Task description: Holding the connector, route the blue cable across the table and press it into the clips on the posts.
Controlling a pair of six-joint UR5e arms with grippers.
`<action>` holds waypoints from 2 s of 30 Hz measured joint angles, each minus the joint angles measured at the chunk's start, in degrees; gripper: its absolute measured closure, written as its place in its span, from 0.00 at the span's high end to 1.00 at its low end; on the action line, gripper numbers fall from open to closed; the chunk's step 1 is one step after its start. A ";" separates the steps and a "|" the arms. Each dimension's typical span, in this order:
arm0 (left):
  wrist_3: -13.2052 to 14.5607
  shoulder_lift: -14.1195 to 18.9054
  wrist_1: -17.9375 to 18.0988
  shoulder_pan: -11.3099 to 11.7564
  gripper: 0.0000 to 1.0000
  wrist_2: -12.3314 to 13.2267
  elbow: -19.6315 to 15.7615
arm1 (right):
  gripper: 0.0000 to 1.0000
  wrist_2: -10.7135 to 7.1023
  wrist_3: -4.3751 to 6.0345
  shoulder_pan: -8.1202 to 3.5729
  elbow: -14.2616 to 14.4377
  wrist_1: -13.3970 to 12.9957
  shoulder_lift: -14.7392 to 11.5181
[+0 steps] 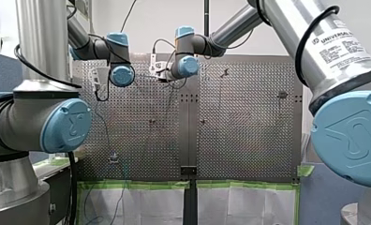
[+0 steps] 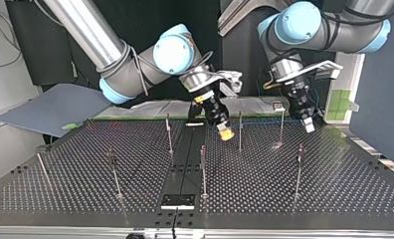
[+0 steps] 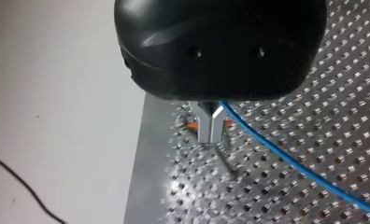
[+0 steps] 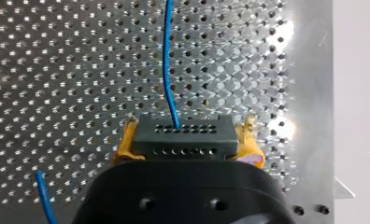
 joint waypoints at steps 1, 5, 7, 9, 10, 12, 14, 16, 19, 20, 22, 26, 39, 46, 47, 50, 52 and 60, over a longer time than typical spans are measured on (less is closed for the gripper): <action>-0.12 0.00 -0.07 0.34 0.00 0.33 0.35 | 0.00 -0.10 0.00 0.00 -0.40 0.02 0.06; -0.57 -0.07 -0.25 2.17 0.00 2.14 1.62 | 0.00 -0.72 0.00 0.00 -2.36 0.22 0.32; -0.80 -0.18 -0.28 3.01 0.00 2.99 1.81 | 0.00 -0.87 0.00 0.00 -3.24 0.40 0.54; -1.13 -0.28 -0.27 4.06 0.00 4.02 1.92 | 0.00 -0.97 0.00 0.01 -4.37 0.53 0.87; -1.25 -0.32 -0.25 4.50 0.00 4.47 1.93 | 0.00 -1.01 0.00 0.03 -4.82 0.56 1.03; -1.54 -0.51 -0.11 5.51 0.00 5.47 1.99 | 0.00 -1.09 0.00 0.14 -5.89 0.60 1.49; -1.85 -1.01 0.17 6.63 0.00 6.60 2.08 | 0.00 -1.11 0.00 0.26 -6.99 0.62 2.05; -1.99 -1.61 0.32 7.57 0.00 7.53 2.33 | 0.00 -1.11 0.00 0.31 -7.94 0.63 2.56; -2.17 -2.78 0.62 8.60 0.00 8.92 2.73 | 0.00 -1.10 0.00 0.34 -9.42 0.61 3.41; -2.34 -3.26 0.90 8.84 0.00 9.51 2.81 | 0.00 -1.10 0.00 0.34 -10.00 0.61 3.71; -2.77 -3.75 1.45 9.10 0.00 10.30 2.88 | 0.00 -1.10 0.00 0.32 -10.86 0.61 4.16; -4.25 -4.28 3.02 9.55 0.00 11.93 3.26 | 0.00 -1.09 0.00 0.24 -13.02 0.61 5.27; -5.10 -8.36 3.86 10.76 0.00 14.12 6.67 | 0.00 -0.81 0.00 0.38 -18.48 0.70 8.35; -6.42 -9.13 4.58 11.89 0.00 15.73 9.05 | 0.00 -0.14 -0.01 0.04 -19.52 0.77 8.79; -6.59 -9.35 4.71 12.10 0.00 16.14 9.30 | 0.00 0.01 -0.03 -0.02 -19.63 0.79 8.82; -6.82 -10.51 4.87 12.54 0.00 17.16 9.78 | 0.00 0.45 -0.12 -0.17 -19.99 0.85 8.83; -6.85 -11.32 4.92 12.71 0.00 17.75 10.00 | 0.00 0.63 -0.11 -0.24 -20.31 0.92 8.84; -7.66 -14.40 5.88 13.43 0.00 19.75 10.51 | 0.00 1.20 -0.09 -0.73 -21.70 1.46 8.85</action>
